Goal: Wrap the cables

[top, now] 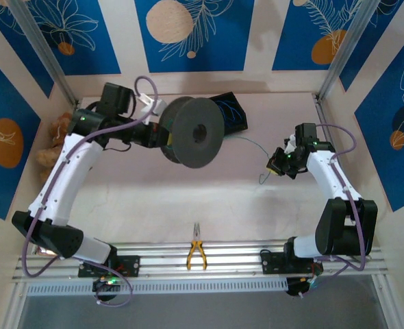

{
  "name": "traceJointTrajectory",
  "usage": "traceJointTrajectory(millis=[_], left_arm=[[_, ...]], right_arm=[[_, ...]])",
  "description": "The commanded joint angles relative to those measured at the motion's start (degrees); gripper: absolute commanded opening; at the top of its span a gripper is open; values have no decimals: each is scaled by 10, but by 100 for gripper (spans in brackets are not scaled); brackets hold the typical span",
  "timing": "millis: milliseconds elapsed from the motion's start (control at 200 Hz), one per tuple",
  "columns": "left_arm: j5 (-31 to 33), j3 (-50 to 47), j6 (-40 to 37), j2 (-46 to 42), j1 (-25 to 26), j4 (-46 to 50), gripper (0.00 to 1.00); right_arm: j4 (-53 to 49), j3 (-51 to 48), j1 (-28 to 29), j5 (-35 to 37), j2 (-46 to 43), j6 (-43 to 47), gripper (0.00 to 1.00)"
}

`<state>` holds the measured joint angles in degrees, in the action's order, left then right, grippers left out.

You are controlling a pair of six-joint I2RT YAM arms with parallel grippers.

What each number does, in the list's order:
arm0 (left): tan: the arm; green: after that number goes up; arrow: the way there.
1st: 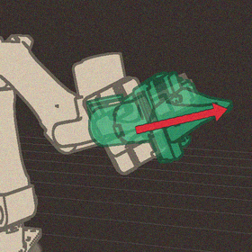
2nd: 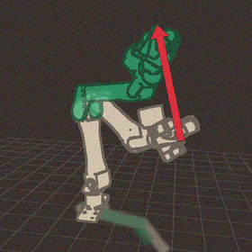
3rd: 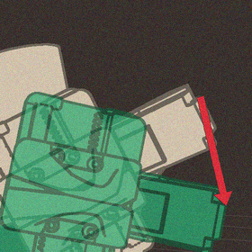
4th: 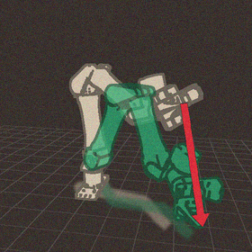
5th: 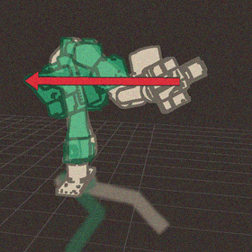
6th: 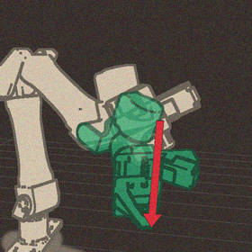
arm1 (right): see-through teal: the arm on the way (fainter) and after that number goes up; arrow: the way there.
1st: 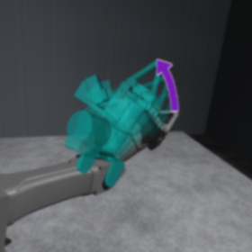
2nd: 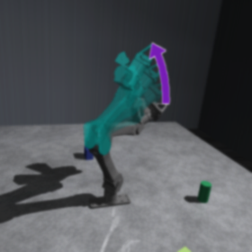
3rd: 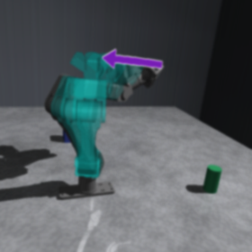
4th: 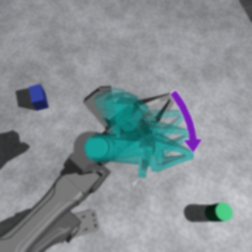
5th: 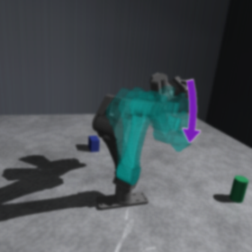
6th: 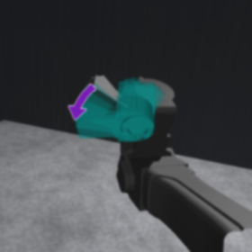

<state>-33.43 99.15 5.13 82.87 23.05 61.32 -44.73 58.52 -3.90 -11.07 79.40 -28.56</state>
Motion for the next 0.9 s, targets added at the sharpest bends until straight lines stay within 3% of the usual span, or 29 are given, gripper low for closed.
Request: traceJointTrajectory(millis=[0,450,605,895], left_arm=[[53,-3,-61,-28,33,3,0],[417,-58,-146,21,159,40,0],[478,-71,-151,40,181,30,0],[510,-65,-128,66,186,-1,0]], right_arm=[[-13,15,-12,-25,0,7,0],[-46,77,-39,-56,-40,-7,0],[-51,115,-37,-113,-50,-27,0],[-45,185,18,-213,-66,-72,0]])
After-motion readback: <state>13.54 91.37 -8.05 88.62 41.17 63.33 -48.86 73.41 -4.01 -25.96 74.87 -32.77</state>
